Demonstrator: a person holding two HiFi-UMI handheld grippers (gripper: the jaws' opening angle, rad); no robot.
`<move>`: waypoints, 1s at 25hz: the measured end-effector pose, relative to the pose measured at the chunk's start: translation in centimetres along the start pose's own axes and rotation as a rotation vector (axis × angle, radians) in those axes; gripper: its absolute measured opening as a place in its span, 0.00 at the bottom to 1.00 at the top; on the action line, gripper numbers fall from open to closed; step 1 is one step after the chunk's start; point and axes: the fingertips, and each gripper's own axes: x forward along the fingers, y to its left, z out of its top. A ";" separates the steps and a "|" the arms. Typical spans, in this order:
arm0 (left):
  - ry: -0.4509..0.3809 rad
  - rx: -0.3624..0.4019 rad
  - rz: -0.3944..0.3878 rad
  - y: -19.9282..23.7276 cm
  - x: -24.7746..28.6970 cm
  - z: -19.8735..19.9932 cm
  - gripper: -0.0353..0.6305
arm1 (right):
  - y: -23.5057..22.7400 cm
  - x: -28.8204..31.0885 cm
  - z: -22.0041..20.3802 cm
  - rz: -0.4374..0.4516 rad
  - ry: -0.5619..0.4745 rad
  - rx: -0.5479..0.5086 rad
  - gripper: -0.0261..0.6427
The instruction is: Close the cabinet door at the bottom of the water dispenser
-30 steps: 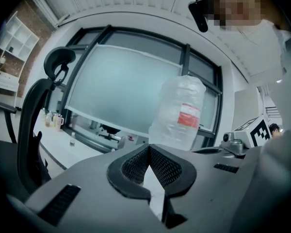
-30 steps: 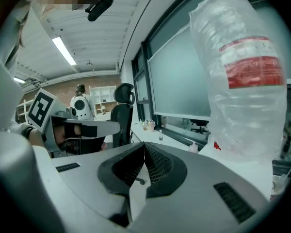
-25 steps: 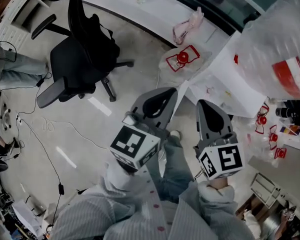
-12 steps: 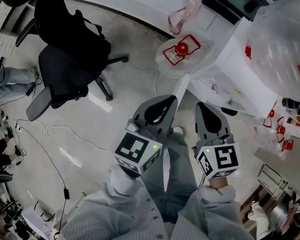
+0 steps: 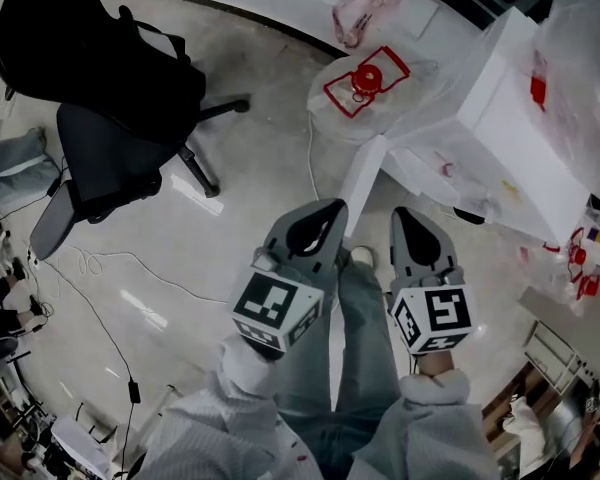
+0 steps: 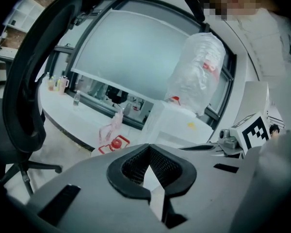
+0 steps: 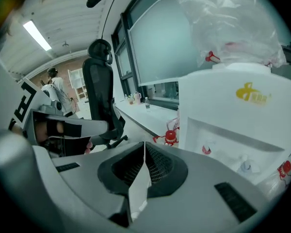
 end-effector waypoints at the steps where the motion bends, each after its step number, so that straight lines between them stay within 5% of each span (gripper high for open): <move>1: 0.008 -0.004 0.001 0.3 0.2 -0.7 0.07 | -0.1 0.5 -0.7 -0.002 0.009 0.004 0.06; 25: 0.193 -0.068 -0.002 5.0 4.8 -15.3 0.07 | -1.5 9.5 -16.8 0.006 0.222 0.078 0.06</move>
